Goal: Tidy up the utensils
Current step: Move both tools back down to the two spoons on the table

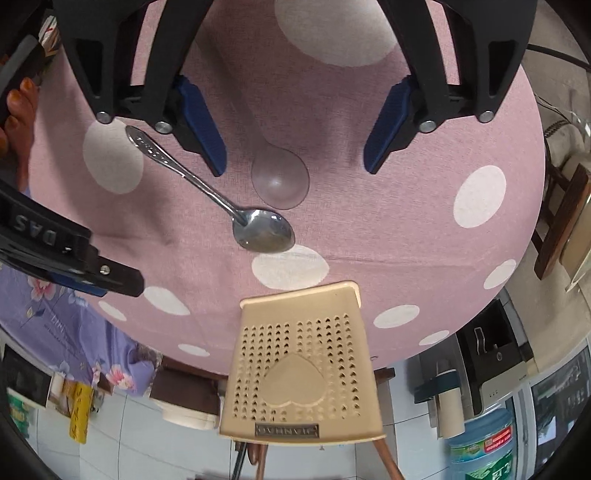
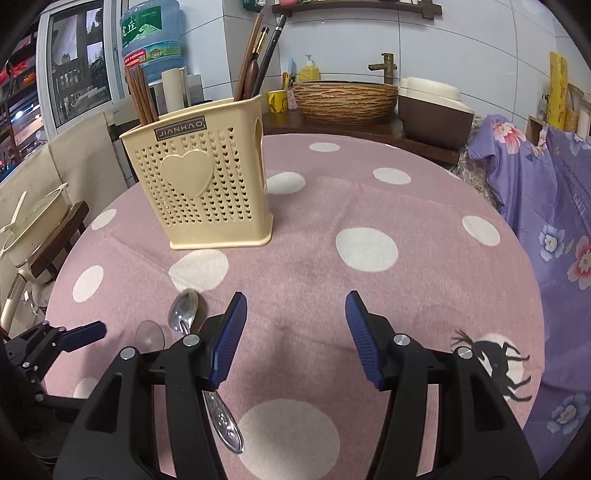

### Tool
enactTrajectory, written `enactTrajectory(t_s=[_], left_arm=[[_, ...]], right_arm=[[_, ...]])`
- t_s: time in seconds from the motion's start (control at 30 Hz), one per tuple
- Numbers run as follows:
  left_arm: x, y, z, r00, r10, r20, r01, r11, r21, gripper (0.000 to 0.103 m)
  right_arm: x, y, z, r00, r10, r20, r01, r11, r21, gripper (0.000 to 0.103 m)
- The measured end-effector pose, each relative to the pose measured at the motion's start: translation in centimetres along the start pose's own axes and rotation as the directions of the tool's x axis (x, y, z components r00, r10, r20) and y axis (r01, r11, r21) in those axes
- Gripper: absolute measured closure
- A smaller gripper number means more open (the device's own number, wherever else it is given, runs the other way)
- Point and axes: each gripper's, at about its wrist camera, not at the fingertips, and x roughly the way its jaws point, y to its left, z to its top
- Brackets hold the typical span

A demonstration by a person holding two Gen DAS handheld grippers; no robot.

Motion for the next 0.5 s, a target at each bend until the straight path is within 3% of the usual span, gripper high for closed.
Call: enactTrajectory(t_s=[0.37,0.5], left_arm=[[1.11,-0.68,0.05,1.0,0.019,-0.017,-0.019,1.0,-0.008,0.066],[1.14,0.04,-0.04,1.0,0.019,-0.016,-0.019,1.0,0.003,0.066]], right_arm=[[-0.14,-0.36,-0.89,1.0,-0.001,-0.023,0.002,1.0,0.024,0.047],[0.14,0.2,-0.88,0.999,0.01,-0.035,-0.01,1.0,0.011,0.047]])
